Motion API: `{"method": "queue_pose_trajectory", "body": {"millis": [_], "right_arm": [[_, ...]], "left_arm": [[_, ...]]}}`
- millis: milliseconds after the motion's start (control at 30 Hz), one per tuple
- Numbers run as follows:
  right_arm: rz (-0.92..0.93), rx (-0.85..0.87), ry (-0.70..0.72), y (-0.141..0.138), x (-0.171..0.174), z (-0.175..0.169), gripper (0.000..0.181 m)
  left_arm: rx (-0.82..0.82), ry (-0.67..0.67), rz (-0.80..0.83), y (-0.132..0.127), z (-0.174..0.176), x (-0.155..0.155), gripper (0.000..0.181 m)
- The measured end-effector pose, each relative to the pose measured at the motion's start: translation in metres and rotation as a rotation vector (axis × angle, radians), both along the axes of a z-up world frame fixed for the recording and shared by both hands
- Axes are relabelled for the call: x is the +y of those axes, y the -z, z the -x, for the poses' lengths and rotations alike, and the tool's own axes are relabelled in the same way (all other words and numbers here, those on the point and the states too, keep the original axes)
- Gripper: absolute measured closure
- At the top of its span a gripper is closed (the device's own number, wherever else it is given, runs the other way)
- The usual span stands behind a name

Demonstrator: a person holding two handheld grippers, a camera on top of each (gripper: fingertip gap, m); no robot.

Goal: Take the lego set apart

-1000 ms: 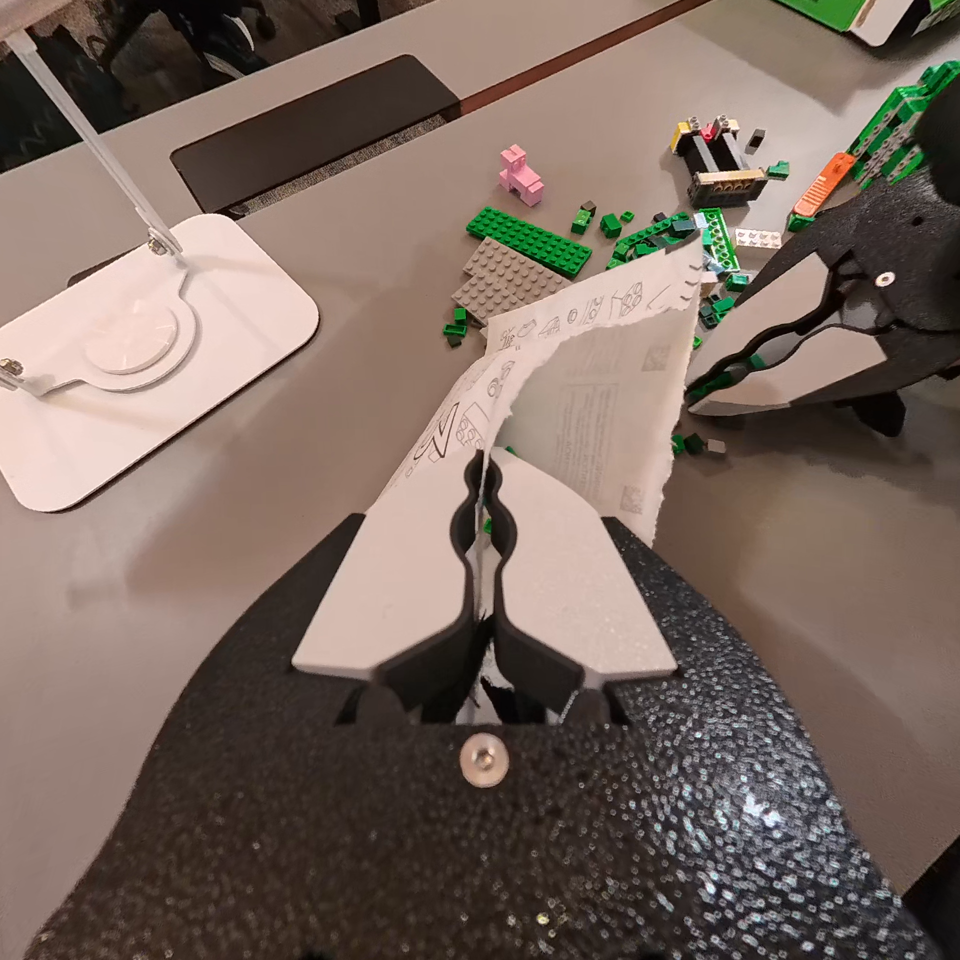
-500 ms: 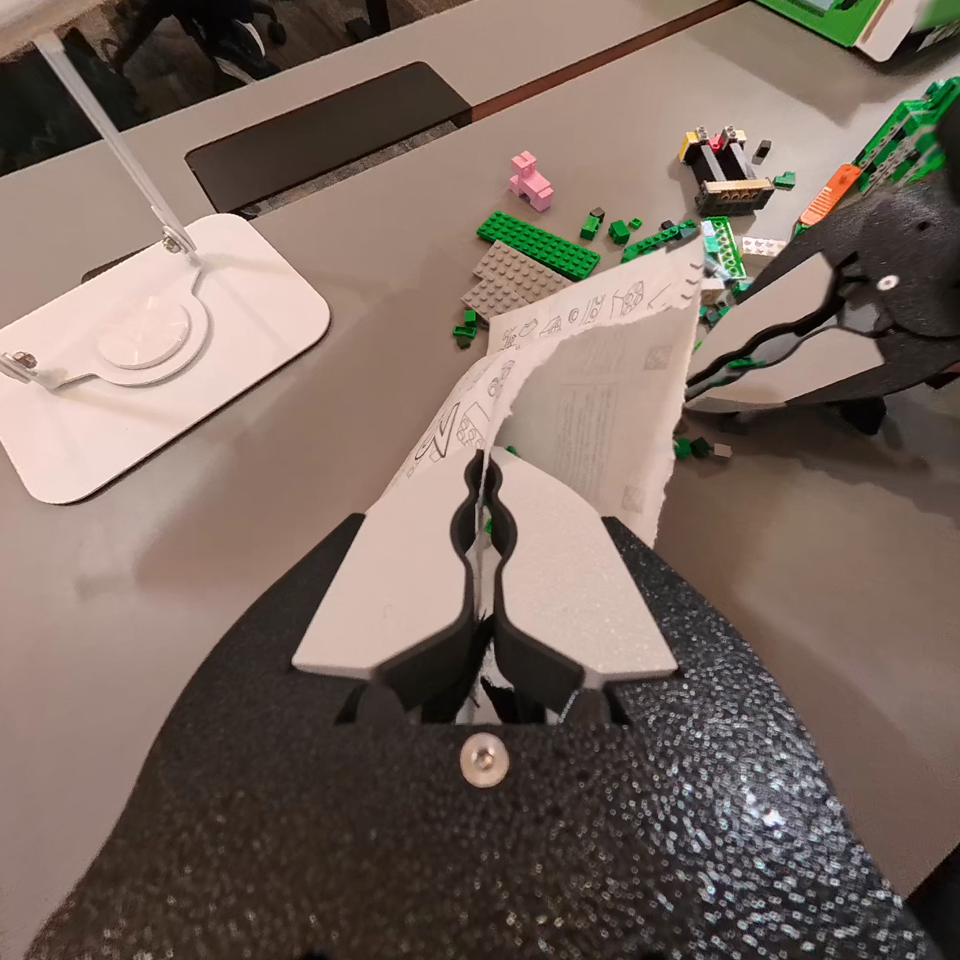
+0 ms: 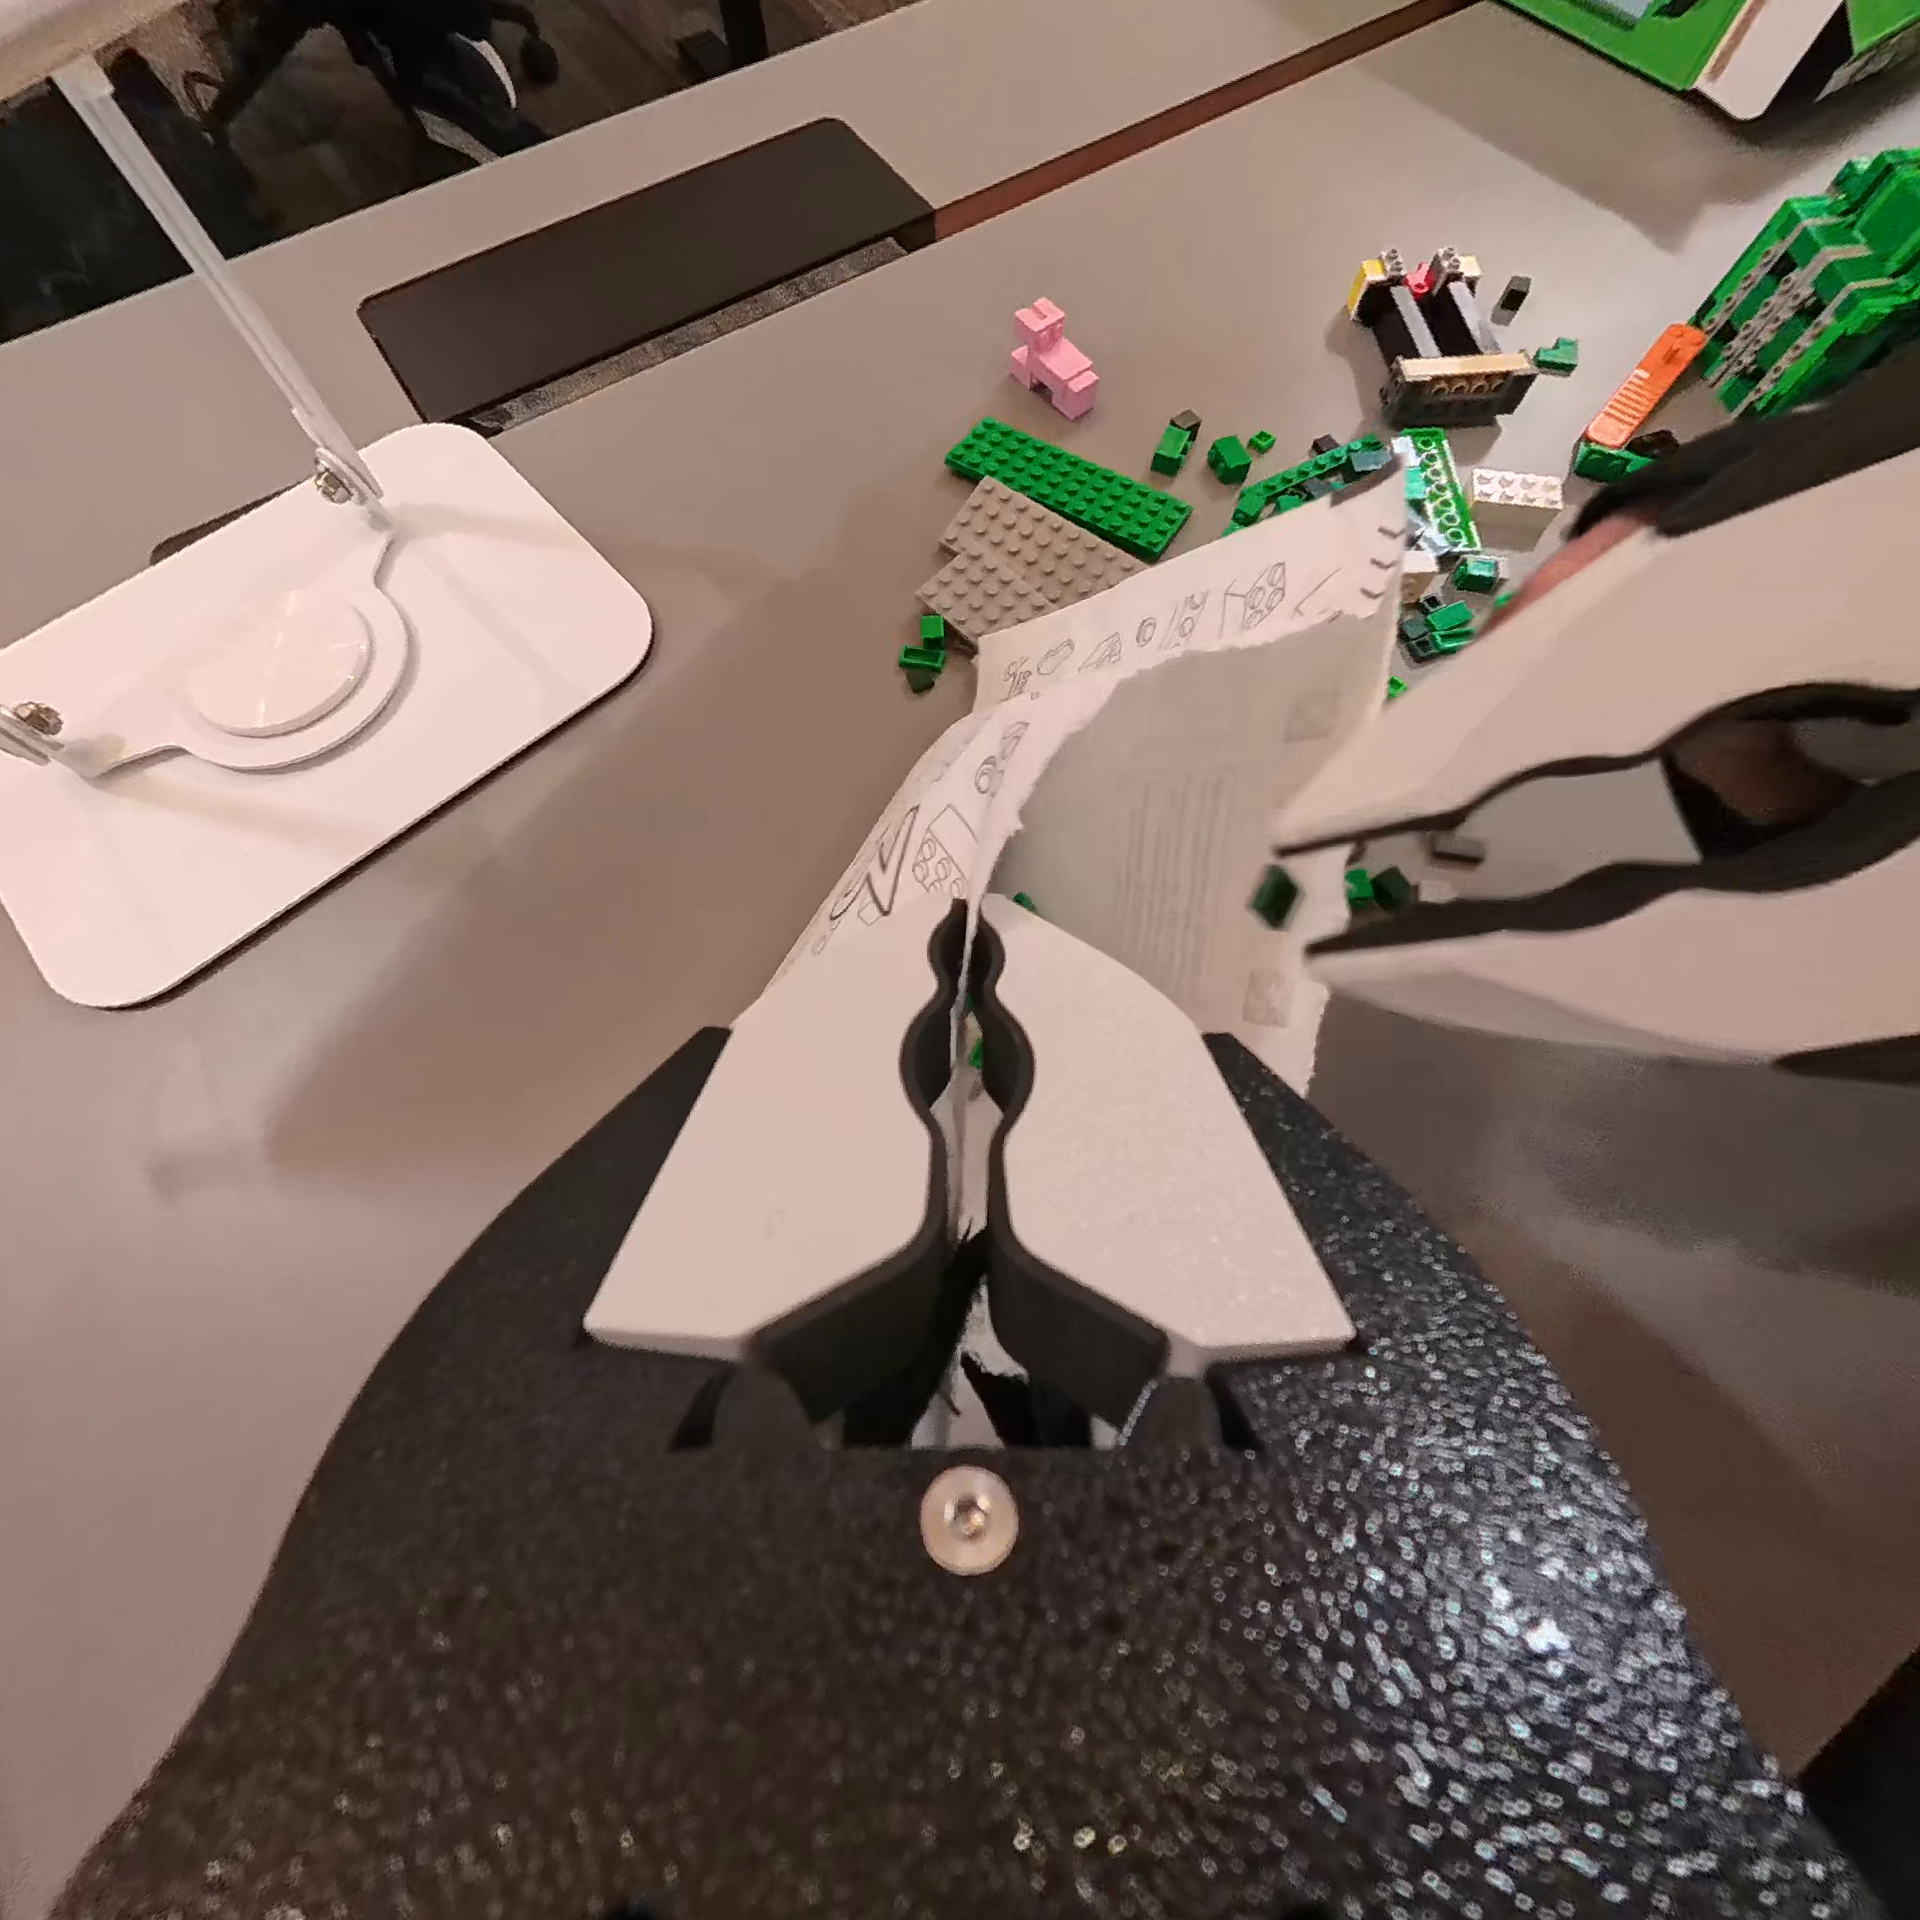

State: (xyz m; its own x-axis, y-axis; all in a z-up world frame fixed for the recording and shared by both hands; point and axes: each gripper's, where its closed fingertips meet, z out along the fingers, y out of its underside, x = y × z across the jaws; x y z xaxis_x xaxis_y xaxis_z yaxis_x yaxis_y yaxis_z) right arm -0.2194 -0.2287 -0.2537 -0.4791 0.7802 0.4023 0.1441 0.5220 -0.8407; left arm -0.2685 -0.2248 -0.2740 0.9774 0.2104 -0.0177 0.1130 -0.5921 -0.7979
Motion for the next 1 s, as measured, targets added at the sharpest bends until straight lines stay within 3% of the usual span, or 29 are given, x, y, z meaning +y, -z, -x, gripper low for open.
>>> {"method": "queue_pose_trajectory", "body": {"millis": [33,133,267,333,433,600,800,1000], "right_arm": [[-0.021,-0.004,0.008,0.002,-0.001,0.002,0.159],[-0.038,0.07,0.014,-0.009,0.001,-0.001,0.16],[0.051,0.142,0.099,-0.027,0.036,-0.011,0.165],[0.146,0.033,0.13,-0.008,0.058,-0.01,0.167],[0.143,-0.245,0.166,0.05,0.078,-0.006,0.168],[0.149,-0.482,0.139,0.105,0.067,0.007,0.172],[0.01,-0.567,0.226,0.127,0.079,0.012,0.177],[0.039,-0.561,0.233,0.13,0.085,0.019,0.177]], "left_arm": [[0.002,-0.001,-0.002,-0.001,0.0,0.0,0.181],[-0.002,-0.01,-0.017,-0.003,0.003,-0.002,0.181],[0.002,-0.046,-0.023,-0.005,0.012,-0.01,0.181],[0.011,-0.074,-0.02,-0.005,0.018,-0.015,0.181],[0.008,-0.098,-0.029,-0.007,0.024,-0.022,0.181],[0.008,-0.108,-0.044,-0.011,0.026,-0.025,0.181],[0.006,-0.098,-0.04,-0.011,0.025,-0.025,0.181],[0.009,-0.085,-0.055,-0.015,0.021,-0.023,0.181]]}}
